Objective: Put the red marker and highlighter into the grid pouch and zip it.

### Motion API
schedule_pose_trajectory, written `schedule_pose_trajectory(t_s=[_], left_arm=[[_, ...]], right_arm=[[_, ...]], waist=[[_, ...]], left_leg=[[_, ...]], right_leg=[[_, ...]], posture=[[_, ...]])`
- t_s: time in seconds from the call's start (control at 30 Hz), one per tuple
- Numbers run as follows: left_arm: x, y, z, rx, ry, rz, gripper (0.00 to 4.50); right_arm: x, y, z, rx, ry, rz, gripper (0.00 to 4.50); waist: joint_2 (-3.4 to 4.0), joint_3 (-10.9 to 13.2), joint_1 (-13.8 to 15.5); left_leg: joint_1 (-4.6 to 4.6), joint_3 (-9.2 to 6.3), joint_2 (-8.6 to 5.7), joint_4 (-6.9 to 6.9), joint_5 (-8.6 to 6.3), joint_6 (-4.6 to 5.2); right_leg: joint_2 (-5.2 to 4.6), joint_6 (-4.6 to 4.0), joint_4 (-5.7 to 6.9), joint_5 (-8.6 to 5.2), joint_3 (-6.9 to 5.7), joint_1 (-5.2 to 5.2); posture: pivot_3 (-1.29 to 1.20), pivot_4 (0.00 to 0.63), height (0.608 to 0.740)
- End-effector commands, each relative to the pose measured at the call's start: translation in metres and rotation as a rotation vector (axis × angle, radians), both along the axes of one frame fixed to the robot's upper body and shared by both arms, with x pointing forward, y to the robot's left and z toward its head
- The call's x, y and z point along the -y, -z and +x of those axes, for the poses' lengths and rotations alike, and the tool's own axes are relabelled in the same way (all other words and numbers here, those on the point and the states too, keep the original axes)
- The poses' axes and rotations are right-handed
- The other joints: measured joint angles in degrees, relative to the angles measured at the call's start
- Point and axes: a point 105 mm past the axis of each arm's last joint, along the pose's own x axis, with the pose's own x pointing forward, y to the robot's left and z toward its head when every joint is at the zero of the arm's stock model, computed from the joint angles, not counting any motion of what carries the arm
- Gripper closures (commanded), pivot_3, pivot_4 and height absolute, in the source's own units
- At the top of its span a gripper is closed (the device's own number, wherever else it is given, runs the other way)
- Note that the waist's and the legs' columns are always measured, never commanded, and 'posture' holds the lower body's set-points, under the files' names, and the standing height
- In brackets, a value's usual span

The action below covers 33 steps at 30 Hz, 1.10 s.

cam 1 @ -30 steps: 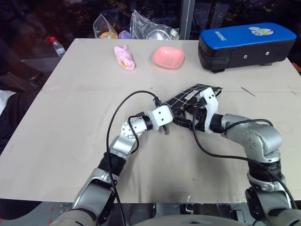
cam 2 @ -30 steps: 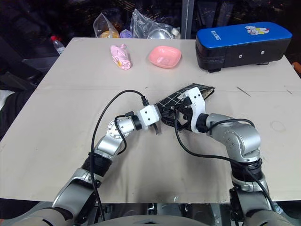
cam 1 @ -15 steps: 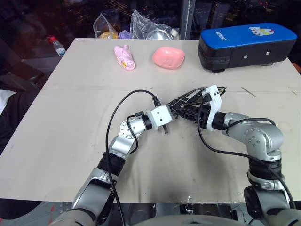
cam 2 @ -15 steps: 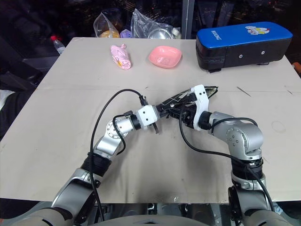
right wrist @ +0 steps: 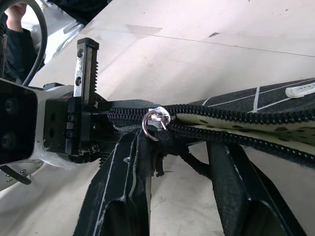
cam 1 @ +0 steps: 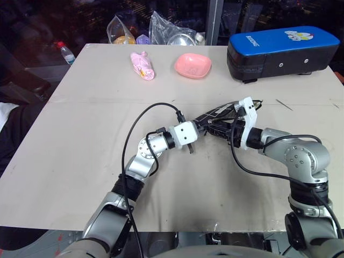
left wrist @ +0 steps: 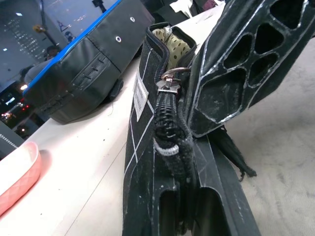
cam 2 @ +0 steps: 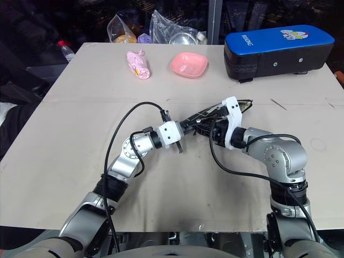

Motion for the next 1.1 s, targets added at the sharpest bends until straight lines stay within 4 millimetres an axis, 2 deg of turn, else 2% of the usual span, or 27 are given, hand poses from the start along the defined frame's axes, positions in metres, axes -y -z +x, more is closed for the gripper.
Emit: schedule_pose_trajectory(t_s=[0.03,0.1,0.13,0.47,0.57,0.73,0.8,0.93,1.1], left_arm=[[-0.004,-0.002,0.005,0.0,-0.035,0.002,4.5],[-0.004,-0.002,0.006,-0.001,-0.035,0.0,4.5],[-0.004,-0.002,0.005,-0.001,-0.036,-0.001,4.5],[-0.005,-0.001,0.006,-0.005,-0.04,0.0,4.5],[-0.005,0.0,0.005,-0.008,-0.041,0.001,4.5],[-0.005,0.001,0.005,-0.01,-0.044,-0.001,4.5],[-0.005,0.001,0.005,-0.012,-0.046,-0.001,4.5],[-0.007,0.003,0.005,-0.017,-0.051,-0.002,4.5],[-0.015,0.002,0.008,-0.014,-0.081,-0.002,4.5]], right_arm=[[-0.005,-0.008,-0.004,0.049,-0.015,-0.007,1.68],[-0.005,-0.007,-0.003,0.05,-0.008,-0.021,0.69],[-0.005,-0.006,-0.003,0.049,-0.005,-0.028,0.38],[-0.005,-0.002,-0.002,0.045,-0.002,-0.043,0.38],[-0.005,-0.005,0.001,0.051,0.012,-0.019,1.21],[-0.004,-0.007,0.003,0.058,0.022,-0.017,3.68],[-0.004,-0.006,0.003,0.06,0.022,-0.022,4.42],[-0.004,-0.006,0.002,0.062,0.022,-0.022,4.42],[0.005,-0.006,0.002,0.065,0.043,-0.039,4.42]], waist=[[0.01,0.0,-0.1],[0.01,0.0,-0.1],[0.0,0.0,-0.1],[0.0,0.0,0.0],[0.0,0.0,-0.1],[0.01,0.0,0.0],[0.0,0.0,0.0],[0.01,0.0,0.0],[0.0,0.0,-0.1]], left_leg=[[-0.02,-0.01,0.0,0.0,-0.01,0.02],[-0.02,-0.01,0.0,0.0,-0.01,0.02],[-0.02,-0.01,0.01,-0.01,-0.01,0.02],[-0.02,0.0,0.01,-0.01,-0.01,0.01],[-0.01,-0.01,0.01,-0.01,-0.01,0.01],[-0.02,-0.01,0.01,-0.01,-0.01,0.01],[-0.02,0.0,0.01,-0.01,-0.01,0.01],[-0.02,-0.01,0.01,-0.01,-0.01,0.02],[-0.02,-0.01,0.01,-0.01,-0.01,0.02]], right_leg=[[0.01,0.0,0.0,0.0,-0.01,-0.01],[0.01,0.0,0.0,0.0,-0.01,-0.01],[0.01,0.0,0.0,0.0,0.0,-0.01],[0.01,0.0,0.0,0.0,0.0,-0.01],[0.01,0.0,0.0,0.0,0.0,-0.01],[0.01,0.0,0.0,0.0,0.0,-0.01],[0.0,0.0,0.0,0.0,0.0,-0.01],[0.01,0.0,0.0,0.0,0.0,-0.01],[0.01,0.0,0.0,0.0,0.0,-0.01]], posture=[[0.0,0.15,0.686],[0.0,0.15,0.686],[0.0,0.15,0.686],[0.0,0.15,0.686],[0.0,0.15,0.686],[0.0,0.15,0.686],[0.0,0.15,0.686],[0.0,0.15,0.686],[0.0,0.15,0.686]])
